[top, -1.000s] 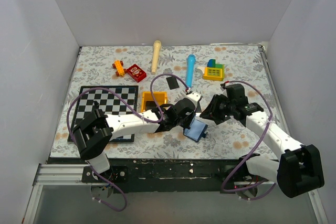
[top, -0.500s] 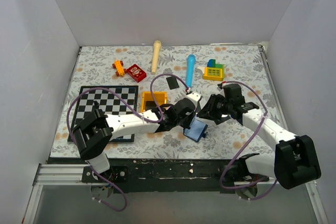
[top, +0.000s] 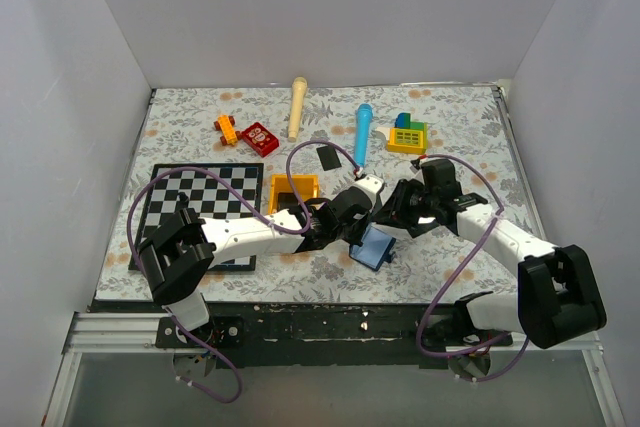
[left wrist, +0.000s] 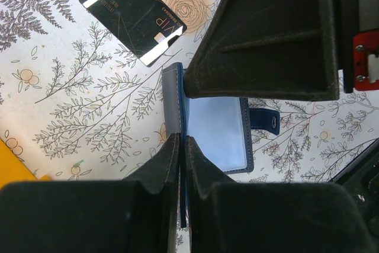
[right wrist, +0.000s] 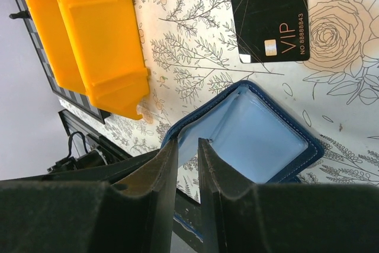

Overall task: Put the credit cards into the card holder
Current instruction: Open the card holder at the center of the board.

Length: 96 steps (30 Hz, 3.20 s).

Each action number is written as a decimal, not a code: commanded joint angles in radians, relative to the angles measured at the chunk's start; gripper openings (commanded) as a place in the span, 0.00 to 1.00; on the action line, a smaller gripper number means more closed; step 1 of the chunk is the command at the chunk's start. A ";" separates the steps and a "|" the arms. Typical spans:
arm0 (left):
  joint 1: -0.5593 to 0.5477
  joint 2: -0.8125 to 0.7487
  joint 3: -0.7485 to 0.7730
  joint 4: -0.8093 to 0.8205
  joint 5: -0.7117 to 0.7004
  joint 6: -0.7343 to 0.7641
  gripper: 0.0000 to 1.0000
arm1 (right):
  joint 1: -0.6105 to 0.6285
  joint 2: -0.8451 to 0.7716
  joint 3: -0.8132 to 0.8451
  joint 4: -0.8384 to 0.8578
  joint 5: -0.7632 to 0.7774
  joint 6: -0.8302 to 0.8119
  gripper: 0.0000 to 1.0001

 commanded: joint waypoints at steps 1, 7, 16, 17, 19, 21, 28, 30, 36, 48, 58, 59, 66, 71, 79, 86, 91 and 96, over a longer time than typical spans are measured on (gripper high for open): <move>-0.004 -0.003 0.006 0.024 0.004 0.001 0.00 | 0.008 0.024 0.001 0.046 -0.001 0.008 0.27; -0.004 -0.005 0.002 0.027 0.001 -0.001 0.00 | 0.017 0.057 0.004 0.049 0.010 0.006 0.27; -0.004 0.000 0.002 0.029 -0.005 0.002 0.00 | 0.028 0.069 0.001 0.011 0.037 -0.015 0.27; -0.004 0.000 0.000 0.027 -0.005 0.002 0.00 | 0.028 0.069 -0.001 0.007 0.039 -0.018 0.27; -0.004 0.001 0.000 0.029 -0.005 0.002 0.00 | 0.030 0.071 -0.001 0.002 0.040 -0.021 0.27; -0.004 0.001 0.000 0.029 -0.007 0.002 0.00 | 0.030 0.078 -0.001 -0.003 0.040 -0.024 0.27; -0.004 0.000 -0.001 0.029 -0.008 0.001 0.00 | 0.034 0.094 0.006 0.000 0.030 -0.024 0.26; -0.004 0.000 -0.001 0.029 -0.008 0.001 0.00 | 0.036 0.098 0.007 0.003 0.024 -0.018 0.26; -0.004 0.003 0.002 0.029 -0.004 0.001 0.00 | 0.042 0.100 0.013 0.026 0.002 0.017 0.27; -0.004 -0.002 0.000 0.029 -0.005 0.004 0.00 | 0.045 0.086 0.026 0.020 0.014 0.066 0.29; -0.004 -0.006 0.000 0.029 -0.004 0.005 0.00 | 0.045 0.066 0.033 0.022 -0.013 0.115 0.30; -0.004 -0.006 0.000 0.029 -0.004 0.005 0.00 | 0.045 0.061 0.036 0.016 -0.009 0.115 0.31; -0.004 -0.006 -0.004 0.029 -0.004 0.005 0.00 | 0.045 -0.008 0.033 -0.015 0.043 0.123 0.31; -0.004 -0.006 -0.006 0.029 -0.004 0.005 0.00 | 0.045 -0.051 0.033 -0.047 0.080 0.121 0.31; -0.004 -0.008 -0.017 0.035 -0.005 -0.007 0.00 | 0.045 -0.040 0.009 -0.032 0.079 0.108 0.29; -0.004 -0.008 -0.021 0.041 0.001 -0.008 0.00 | 0.045 -0.020 -0.021 0.011 0.059 0.121 0.29; -0.004 -0.006 -0.018 0.043 0.003 -0.008 0.00 | 0.045 0.008 -0.017 0.023 0.048 0.121 0.29; -0.004 -0.008 -0.021 0.043 -0.001 -0.010 0.00 | 0.047 0.023 -0.024 0.034 0.050 0.123 0.29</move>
